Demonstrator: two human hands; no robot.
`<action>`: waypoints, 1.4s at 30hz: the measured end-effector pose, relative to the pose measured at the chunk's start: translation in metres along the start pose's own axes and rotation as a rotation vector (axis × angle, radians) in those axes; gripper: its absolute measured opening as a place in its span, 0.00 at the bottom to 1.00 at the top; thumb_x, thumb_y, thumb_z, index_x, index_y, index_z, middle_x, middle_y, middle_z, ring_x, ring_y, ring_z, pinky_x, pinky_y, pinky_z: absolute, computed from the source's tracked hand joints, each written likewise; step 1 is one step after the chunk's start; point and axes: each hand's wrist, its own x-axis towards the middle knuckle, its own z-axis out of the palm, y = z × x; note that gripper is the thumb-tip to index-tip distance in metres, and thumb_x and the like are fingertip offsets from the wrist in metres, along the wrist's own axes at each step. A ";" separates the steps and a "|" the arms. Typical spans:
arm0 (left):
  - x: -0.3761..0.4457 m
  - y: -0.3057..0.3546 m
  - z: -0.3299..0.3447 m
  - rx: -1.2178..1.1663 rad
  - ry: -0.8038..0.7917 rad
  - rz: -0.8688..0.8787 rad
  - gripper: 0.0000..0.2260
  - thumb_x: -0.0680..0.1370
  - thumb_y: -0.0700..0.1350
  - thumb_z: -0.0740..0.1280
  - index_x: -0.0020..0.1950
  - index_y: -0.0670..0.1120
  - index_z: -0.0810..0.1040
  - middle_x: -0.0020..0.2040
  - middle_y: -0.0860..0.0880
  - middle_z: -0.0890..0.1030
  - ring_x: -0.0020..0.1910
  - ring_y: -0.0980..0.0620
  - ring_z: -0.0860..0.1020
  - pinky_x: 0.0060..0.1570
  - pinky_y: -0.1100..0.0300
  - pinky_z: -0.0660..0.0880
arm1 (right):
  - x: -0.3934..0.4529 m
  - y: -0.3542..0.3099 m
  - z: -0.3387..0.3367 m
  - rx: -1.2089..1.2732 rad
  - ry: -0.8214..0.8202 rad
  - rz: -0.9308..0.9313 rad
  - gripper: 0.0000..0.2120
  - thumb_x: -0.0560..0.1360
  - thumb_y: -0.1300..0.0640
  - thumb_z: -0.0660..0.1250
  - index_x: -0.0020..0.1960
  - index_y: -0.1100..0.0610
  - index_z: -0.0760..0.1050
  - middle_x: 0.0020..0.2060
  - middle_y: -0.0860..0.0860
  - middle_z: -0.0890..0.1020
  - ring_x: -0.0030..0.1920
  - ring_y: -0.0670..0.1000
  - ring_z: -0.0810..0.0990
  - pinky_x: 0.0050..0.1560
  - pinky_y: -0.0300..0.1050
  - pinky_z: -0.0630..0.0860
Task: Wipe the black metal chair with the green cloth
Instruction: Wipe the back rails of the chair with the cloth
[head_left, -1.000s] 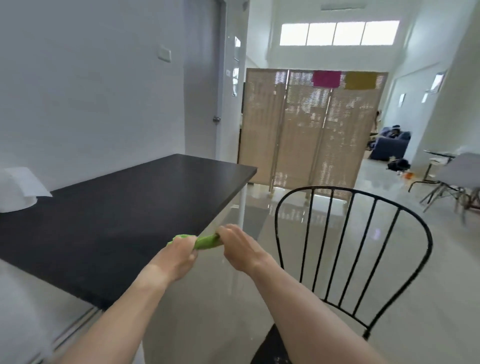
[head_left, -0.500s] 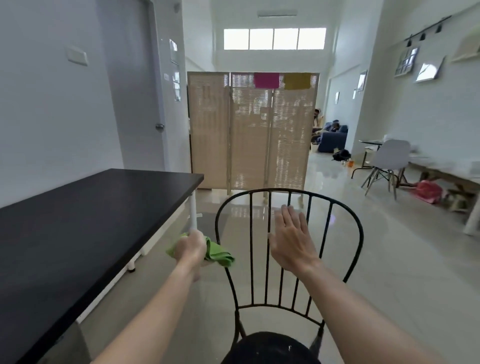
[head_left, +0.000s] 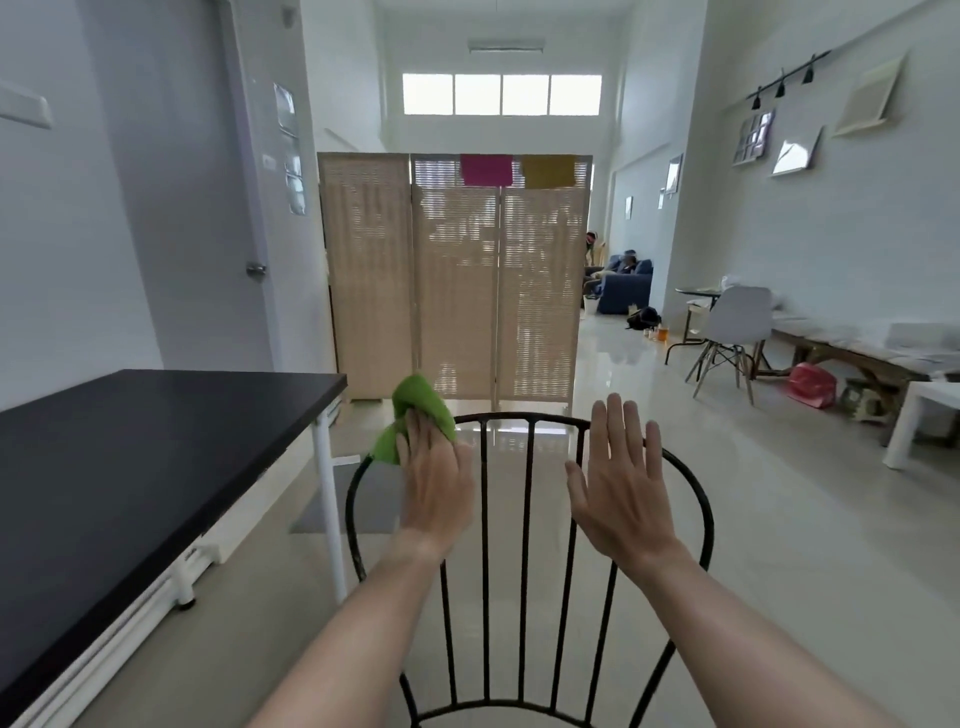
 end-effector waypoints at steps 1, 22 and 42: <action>0.003 0.003 0.011 0.069 -0.014 0.062 0.28 0.81 0.49 0.45 0.79 0.37 0.52 0.80 0.40 0.55 0.80 0.46 0.50 0.78 0.51 0.40 | 0.003 0.004 0.006 -0.014 0.002 0.002 0.34 0.78 0.47 0.53 0.77 0.68 0.57 0.76 0.65 0.60 0.77 0.63 0.57 0.76 0.63 0.53; 0.023 -0.007 0.063 0.682 0.083 0.602 0.29 0.79 0.45 0.52 0.78 0.35 0.55 0.79 0.36 0.57 0.78 0.37 0.56 0.75 0.39 0.56 | -0.005 0.044 0.048 -0.132 0.159 -0.067 0.36 0.71 0.68 0.56 0.78 0.67 0.52 0.76 0.64 0.60 0.78 0.62 0.55 0.77 0.58 0.53; 0.006 0.031 0.120 0.443 0.126 0.583 0.30 0.81 0.46 0.55 0.80 0.39 0.51 0.81 0.40 0.53 0.79 0.36 0.50 0.77 0.39 0.52 | -0.052 0.090 0.053 -0.100 0.204 0.126 0.33 0.80 0.56 0.55 0.78 0.69 0.46 0.78 0.66 0.47 0.79 0.62 0.44 0.78 0.60 0.49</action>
